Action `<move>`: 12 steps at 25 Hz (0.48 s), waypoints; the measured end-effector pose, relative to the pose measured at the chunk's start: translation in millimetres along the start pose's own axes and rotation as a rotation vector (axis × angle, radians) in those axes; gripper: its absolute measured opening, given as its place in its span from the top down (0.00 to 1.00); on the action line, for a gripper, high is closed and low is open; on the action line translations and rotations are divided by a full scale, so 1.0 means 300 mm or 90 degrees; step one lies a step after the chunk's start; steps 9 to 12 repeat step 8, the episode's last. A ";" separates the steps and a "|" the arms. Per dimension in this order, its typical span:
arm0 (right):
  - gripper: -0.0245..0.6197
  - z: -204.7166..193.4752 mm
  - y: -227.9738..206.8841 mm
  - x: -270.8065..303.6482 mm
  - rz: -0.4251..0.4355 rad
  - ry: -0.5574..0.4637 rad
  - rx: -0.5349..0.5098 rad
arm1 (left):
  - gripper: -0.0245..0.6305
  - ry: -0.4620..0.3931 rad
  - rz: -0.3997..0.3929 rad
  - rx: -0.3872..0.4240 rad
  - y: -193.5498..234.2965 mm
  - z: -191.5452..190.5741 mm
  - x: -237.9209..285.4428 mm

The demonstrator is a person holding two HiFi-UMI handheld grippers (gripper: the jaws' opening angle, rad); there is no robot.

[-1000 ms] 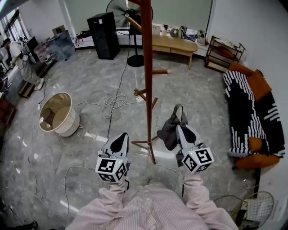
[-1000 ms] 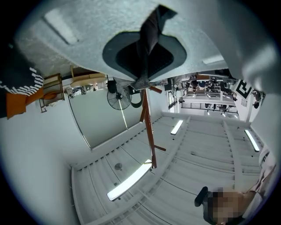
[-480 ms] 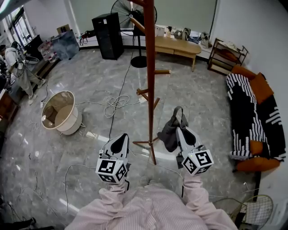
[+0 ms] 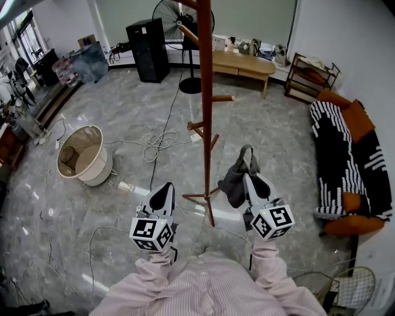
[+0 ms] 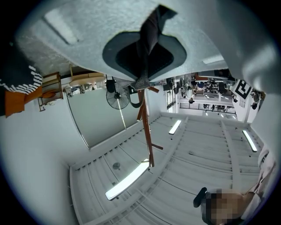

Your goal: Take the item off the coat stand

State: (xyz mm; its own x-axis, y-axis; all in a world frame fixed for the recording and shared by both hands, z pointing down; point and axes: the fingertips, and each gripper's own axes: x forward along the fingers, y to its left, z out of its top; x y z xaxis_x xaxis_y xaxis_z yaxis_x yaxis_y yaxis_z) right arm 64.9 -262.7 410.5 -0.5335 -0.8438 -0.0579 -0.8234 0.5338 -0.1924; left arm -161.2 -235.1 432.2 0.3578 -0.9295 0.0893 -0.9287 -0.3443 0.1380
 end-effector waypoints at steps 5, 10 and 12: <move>0.91 0.006 -0.003 0.002 -0.002 -0.003 -0.003 | 0.96 -0.002 0.005 -0.002 0.009 0.005 0.000; 0.91 0.004 -0.007 0.002 -0.004 -0.002 -0.003 | 0.96 -0.002 0.006 -0.002 0.012 0.004 0.003; 0.91 0.004 -0.007 0.002 -0.004 -0.002 -0.003 | 0.96 -0.002 0.006 -0.002 0.012 0.004 0.003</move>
